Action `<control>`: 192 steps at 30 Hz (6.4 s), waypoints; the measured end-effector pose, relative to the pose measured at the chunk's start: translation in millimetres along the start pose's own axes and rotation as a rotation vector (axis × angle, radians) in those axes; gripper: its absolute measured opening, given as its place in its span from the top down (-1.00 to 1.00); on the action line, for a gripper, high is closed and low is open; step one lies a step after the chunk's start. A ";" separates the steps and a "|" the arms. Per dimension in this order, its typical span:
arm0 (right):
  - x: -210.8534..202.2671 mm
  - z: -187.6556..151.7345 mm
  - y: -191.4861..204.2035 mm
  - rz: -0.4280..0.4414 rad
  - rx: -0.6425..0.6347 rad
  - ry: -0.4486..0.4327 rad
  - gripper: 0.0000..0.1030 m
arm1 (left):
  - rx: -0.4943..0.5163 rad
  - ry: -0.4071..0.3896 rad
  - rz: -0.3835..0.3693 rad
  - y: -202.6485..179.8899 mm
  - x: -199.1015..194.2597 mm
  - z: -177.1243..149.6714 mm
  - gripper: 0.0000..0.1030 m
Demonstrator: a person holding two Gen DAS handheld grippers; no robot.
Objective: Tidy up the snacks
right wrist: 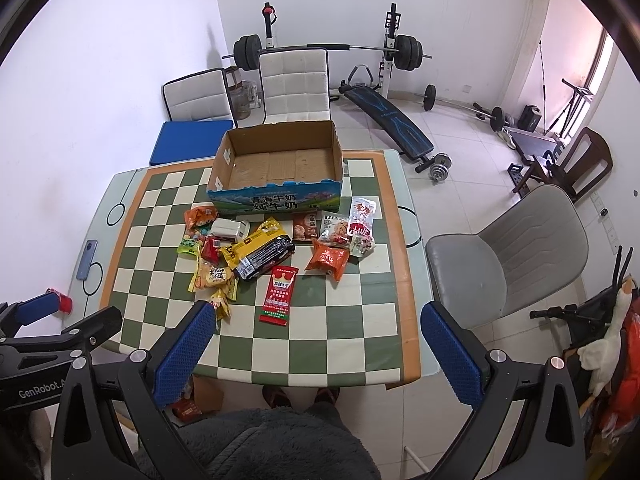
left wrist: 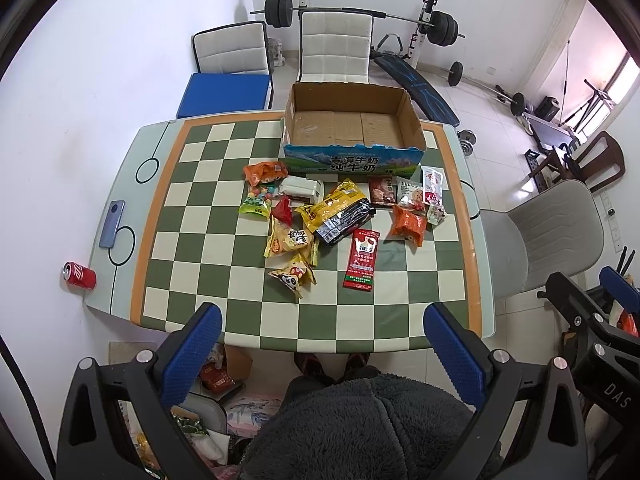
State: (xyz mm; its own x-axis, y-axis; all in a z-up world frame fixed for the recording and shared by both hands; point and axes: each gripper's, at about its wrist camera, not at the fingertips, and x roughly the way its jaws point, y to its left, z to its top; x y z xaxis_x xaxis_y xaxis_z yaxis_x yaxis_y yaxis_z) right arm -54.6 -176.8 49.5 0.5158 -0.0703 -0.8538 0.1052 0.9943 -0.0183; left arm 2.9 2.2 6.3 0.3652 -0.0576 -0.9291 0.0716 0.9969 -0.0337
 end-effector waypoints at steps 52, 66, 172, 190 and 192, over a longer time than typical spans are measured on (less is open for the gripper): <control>496.1 -59.5 80.0 -0.027 0.188 0.669 -0.35 | 0.287 0.197 0.313 53.3 306.2 93.6 -1.00; 466.4 -77.3 23.2 0.033 0.255 0.632 0.11 | 0.583 0.314 0.094 -54.2 386.9 131.6 -1.00; 461.6 151.4 23.7 0.375 0.040 0.573 -0.80 | -0.207 0.316 -0.021 96.6 357.3 214.4 -0.77; 500.3 39.1 46.2 0.328 0.149 0.734 -0.80 | -0.797 0.696 -0.158 154.2 487.8 96.9 -0.59; 498.4 37.9 36.5 0.318 0.174 0.726 -0.80 | -0.744 0.706 -0.121 146.8 491.7 98.7 -0.29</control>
State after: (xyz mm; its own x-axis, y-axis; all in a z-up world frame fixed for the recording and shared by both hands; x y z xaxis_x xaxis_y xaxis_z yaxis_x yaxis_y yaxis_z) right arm 238.5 -178.5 -357.0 -0.1304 0.3429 -0.9303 0.2083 0.9268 0.3124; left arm 284.6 114.8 -419.1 -0.2513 -0.3539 -0.9009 -0.6086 0.7815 -0.1372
